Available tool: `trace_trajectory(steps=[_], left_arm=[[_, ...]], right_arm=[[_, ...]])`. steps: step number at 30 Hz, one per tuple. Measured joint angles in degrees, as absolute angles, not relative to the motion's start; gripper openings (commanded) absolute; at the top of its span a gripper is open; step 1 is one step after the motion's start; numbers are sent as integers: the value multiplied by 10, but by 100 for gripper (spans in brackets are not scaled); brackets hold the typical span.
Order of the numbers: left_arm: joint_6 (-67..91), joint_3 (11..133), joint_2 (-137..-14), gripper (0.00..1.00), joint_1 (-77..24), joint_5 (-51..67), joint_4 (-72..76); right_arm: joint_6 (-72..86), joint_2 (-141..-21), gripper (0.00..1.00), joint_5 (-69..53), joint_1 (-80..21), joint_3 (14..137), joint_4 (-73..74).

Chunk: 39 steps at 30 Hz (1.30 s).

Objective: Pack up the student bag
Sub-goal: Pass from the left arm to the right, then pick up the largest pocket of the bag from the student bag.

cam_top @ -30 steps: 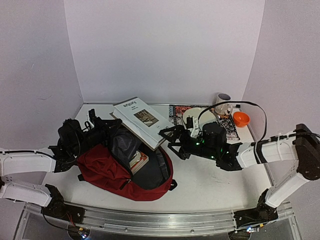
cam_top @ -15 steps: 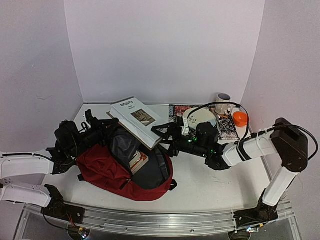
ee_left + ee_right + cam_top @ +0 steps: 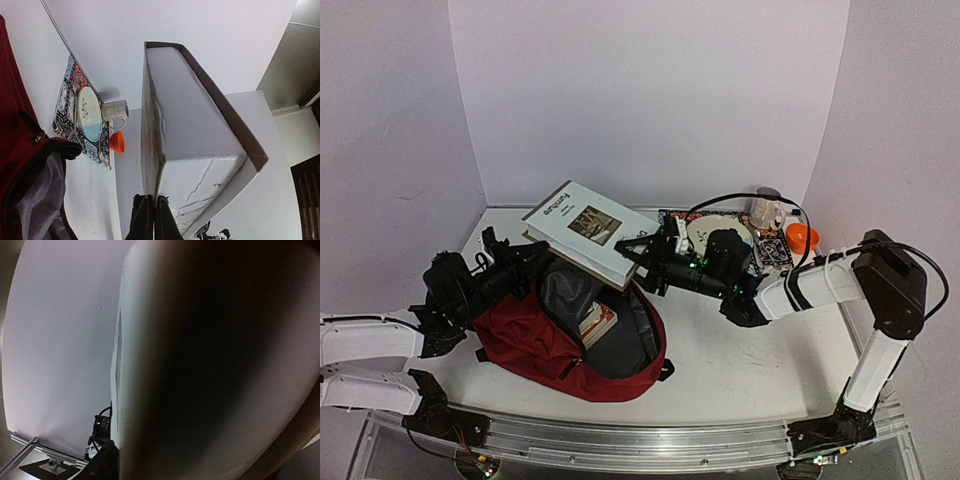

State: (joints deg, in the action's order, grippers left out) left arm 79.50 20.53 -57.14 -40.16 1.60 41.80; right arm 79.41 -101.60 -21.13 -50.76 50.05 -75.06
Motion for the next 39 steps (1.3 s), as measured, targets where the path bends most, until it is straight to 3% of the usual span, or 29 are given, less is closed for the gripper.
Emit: trace_trajectory(steps=[5,13,23,29,34,39], left_arm=[[793,185,-565,20,-402,14,423],[748,168,-542,49,-406,10,408],[602,240,-467,83,-407,-74,144],[524,356,-518,87,-407,-107,-34],[483,378,-563,87,-407,-107,-117],[459,399,-614,78,-407,-93,-166]], right_arm=[[791,-1016,28,-223,-507,510,-756],[784,-1015,25,-227,-501,501,-739],[778,-957,22,-225,-471,421,-729],[778,-932,21,-219,-456,378,-729],[777,-905,21,-214,-450,334,-728],[776,-880,20,-206,-449,293,-728]])
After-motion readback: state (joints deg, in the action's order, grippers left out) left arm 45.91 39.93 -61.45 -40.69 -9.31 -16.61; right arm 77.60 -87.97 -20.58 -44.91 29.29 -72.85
